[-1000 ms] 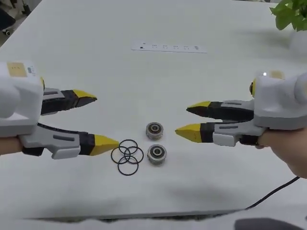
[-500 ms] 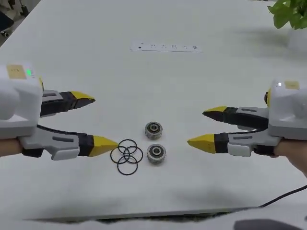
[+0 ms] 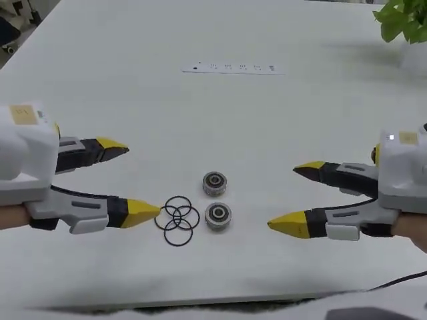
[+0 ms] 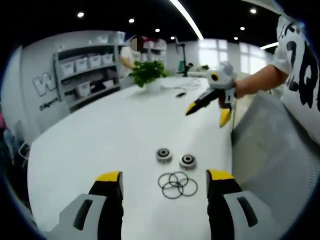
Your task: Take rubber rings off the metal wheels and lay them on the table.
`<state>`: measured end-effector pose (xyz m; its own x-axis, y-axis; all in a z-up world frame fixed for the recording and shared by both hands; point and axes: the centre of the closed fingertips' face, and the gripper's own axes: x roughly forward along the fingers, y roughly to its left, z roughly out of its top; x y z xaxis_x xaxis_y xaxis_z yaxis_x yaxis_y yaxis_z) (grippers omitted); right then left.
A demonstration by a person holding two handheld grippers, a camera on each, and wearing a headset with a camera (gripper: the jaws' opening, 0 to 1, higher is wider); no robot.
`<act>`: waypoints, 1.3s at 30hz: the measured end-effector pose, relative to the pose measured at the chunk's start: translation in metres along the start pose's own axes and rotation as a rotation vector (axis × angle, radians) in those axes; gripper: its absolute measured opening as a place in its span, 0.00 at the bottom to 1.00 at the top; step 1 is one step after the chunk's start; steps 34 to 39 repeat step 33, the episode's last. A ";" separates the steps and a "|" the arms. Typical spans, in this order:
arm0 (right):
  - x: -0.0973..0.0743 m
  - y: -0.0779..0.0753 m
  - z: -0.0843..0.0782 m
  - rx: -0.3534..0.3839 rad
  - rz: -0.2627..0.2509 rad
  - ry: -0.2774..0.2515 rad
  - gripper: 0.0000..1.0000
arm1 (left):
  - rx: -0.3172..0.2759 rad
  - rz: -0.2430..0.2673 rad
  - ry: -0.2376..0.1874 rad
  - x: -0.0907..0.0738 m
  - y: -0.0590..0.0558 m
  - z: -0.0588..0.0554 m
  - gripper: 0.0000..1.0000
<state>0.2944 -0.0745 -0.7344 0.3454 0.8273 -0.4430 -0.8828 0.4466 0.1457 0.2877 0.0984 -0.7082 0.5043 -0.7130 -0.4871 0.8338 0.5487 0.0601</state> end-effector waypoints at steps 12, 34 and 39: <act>-0.005 -0.001 0.002 -0.030 -0.019 -0.033 0.84 | -0.004 0.003 0.005 -0.003 -0.002 -0.004 0.69; -0.004 -0.004 -0.005 -0.099 -0.033 0.016 0.96 | -0.004 0.007 0.004 -0.004 -0.001 -0.004 0.69; -0.004 -0.004 -0.005 -0.099 -0.033 0.016 0.96 | -0.004 0.007 0.004 -0.004 -0.001 -0.004 0.69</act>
